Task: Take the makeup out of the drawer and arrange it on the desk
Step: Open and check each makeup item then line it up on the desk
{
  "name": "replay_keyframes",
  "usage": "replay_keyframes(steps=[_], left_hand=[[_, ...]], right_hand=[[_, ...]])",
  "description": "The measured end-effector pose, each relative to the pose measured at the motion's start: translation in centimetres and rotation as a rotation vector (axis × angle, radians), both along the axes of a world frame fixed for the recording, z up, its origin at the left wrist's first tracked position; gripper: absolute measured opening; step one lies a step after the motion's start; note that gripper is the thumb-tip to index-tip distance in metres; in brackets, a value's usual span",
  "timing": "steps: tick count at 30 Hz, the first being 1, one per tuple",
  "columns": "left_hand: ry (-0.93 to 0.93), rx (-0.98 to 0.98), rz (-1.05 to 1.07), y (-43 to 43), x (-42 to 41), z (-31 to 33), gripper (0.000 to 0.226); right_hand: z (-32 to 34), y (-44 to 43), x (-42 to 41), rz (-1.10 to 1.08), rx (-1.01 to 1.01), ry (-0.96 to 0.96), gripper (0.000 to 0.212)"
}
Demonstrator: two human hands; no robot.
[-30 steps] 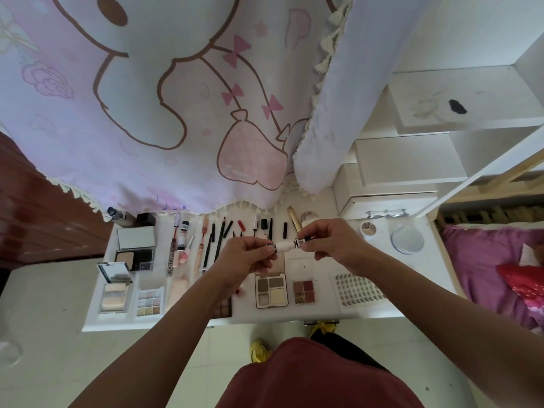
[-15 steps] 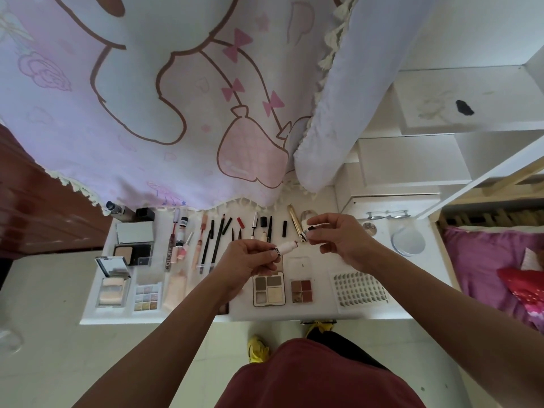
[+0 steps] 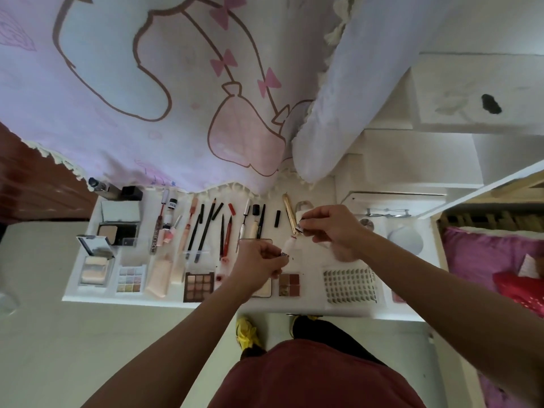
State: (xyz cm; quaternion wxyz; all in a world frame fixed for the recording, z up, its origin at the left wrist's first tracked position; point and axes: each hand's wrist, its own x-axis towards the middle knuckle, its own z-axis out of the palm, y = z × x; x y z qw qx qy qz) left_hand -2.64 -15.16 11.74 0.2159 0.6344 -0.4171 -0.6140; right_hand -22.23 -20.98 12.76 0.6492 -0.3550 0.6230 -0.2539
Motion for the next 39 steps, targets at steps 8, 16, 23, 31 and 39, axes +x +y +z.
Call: replay_keyframes(steps=[8, 16, 23, 31, 39], left_hand=[[-0.314, -0.056, 0.044, -1.4, -2.9, -2.8, 0.013], [-0.504, -0.122, 0.049, -4.4, -3.7, -3.1, 0.022], [-0.769, -0.125, -0.182, -7.7, -2.8, -3.7, 0.021], [-0.95, -0.07, -0.401, -10.1, -3.1, -6.7, 0.022], [-1.056, 0.002, -0.505, -10.7, -4.3, -9.4, 0.031]], right_hand=[[-1.9, -4.4, 0.3, 0.21, -0.014, 0.124, 0.015], [-3.2, -8.0, 1.1, 0.232, 0.025, 0.111, 0.015], [-5.0, -10.0, 2.2, 0.226, 0.022, 0.147, 0.012], [-8.4, -11.1, 2.9, 0.384, -0.056, 0.424, 0.01], [-11.2, -11.3, 4.1, 0.63, -0.184, 0.698, 0.017]])
